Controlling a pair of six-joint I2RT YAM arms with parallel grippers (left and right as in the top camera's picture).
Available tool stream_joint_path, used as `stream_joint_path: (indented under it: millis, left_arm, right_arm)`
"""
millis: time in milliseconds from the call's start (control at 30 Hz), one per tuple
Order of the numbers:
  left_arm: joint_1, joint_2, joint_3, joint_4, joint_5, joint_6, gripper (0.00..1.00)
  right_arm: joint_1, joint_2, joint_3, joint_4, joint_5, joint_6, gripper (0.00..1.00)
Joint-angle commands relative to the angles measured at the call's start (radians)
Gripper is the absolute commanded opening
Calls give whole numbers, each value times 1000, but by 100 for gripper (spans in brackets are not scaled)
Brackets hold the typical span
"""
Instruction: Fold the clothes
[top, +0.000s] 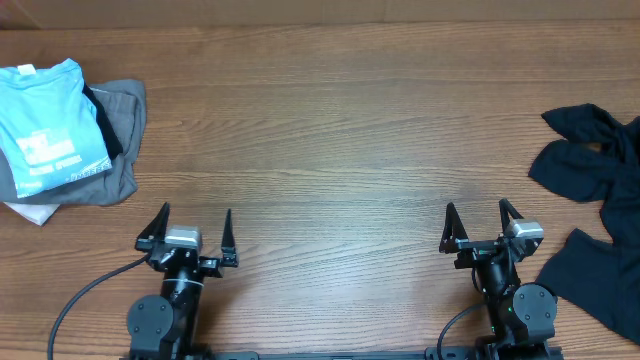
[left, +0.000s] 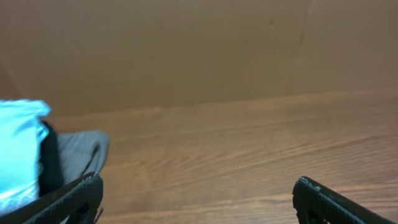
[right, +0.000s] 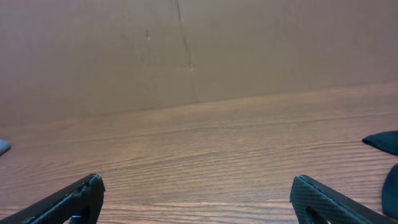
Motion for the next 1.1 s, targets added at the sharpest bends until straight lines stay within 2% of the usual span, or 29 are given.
stream_joint_path:
  millis: [0, 100, 333, 1067]
  left_arm:
    - [23, -35, -82, 97, 103, 56, 100]
    - [39, -50, -136, 156, 137, 58, 100]
    - [45, -50, -133, 47, 145, 58, 100]
    - [45, -49, -133, 53, 141, 58, 100]
  right_arm:
    - [-5, -11, -10, 6, -6, -3, 100]
    - [-5, -11, -10, 6, -6, -3, 100]
    - [-5, -11, -10, 6, -6, -3, 100]
    - [-5, -11, -10, 6, -6, -3, 100]
